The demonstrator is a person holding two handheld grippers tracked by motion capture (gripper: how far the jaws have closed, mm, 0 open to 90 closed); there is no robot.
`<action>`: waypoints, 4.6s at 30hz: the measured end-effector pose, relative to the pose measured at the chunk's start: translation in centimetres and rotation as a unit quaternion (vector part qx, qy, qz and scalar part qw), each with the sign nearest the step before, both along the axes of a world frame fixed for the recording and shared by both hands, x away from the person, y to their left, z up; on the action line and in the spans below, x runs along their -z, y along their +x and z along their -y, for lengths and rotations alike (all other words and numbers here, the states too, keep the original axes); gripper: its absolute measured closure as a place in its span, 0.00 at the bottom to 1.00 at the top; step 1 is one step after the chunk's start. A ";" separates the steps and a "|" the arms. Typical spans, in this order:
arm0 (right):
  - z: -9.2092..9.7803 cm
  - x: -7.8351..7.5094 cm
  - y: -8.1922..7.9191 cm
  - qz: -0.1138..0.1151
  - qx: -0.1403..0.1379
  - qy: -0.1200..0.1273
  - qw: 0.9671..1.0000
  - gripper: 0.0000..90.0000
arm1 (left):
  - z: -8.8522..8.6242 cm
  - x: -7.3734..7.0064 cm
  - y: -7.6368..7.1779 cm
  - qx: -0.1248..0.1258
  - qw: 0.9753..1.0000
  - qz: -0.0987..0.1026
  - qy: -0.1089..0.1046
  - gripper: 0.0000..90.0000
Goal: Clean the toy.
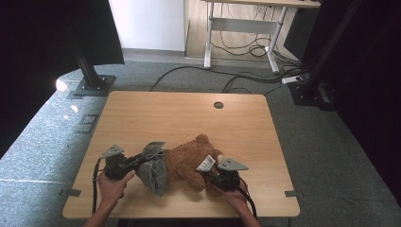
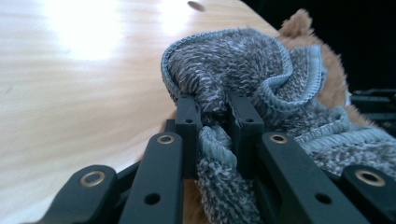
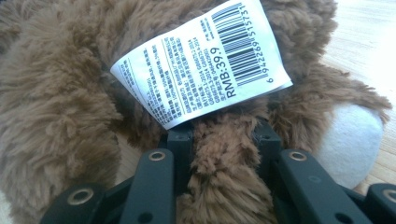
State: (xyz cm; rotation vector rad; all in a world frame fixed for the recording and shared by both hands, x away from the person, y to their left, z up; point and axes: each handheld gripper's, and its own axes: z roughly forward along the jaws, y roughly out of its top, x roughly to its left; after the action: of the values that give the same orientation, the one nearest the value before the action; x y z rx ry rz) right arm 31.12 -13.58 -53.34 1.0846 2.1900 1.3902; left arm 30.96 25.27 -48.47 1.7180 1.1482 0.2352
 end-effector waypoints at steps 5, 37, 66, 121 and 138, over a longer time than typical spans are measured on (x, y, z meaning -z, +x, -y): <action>0.0 0.1 0.0 -0.002 0.005 0.002 1.000 0.76 | -1.6 1.4 -0.3 -0.016 1.000 -0.023 0.008 0.85; -0.1 0.4 -2.0 -0.022 -0.039 -0.019 0.999 0.76 | 10.1 -0.3 1.5 0.128 0.991 0.001 -0.027 0.85; -0.4 0.6 3.1 -0.025 0.014 -0.008 1.000 0.78 | 11.1 0.0 8.2 0.104 0.994 0.017 -0.029 0.86; -0.5 0.9 1.5 -0.018 0.017 -0.006 1.000 0.77 | 16.0 -3.1 4.5 0.143 0.988 0.058 0.011 0.86; -0.3 0.9 0.8 -0.016 0.005 -0.020 1.000 0.77 | 10.4 -1.7 5.1 0.066 0.997 0.039 0.023 0.86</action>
State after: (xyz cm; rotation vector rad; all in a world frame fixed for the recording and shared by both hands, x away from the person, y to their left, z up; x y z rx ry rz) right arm 31.91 -13.23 -54.27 1.1085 2.2228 1.3281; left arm 36.07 14.89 -46.75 1.8009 0.9760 0.2463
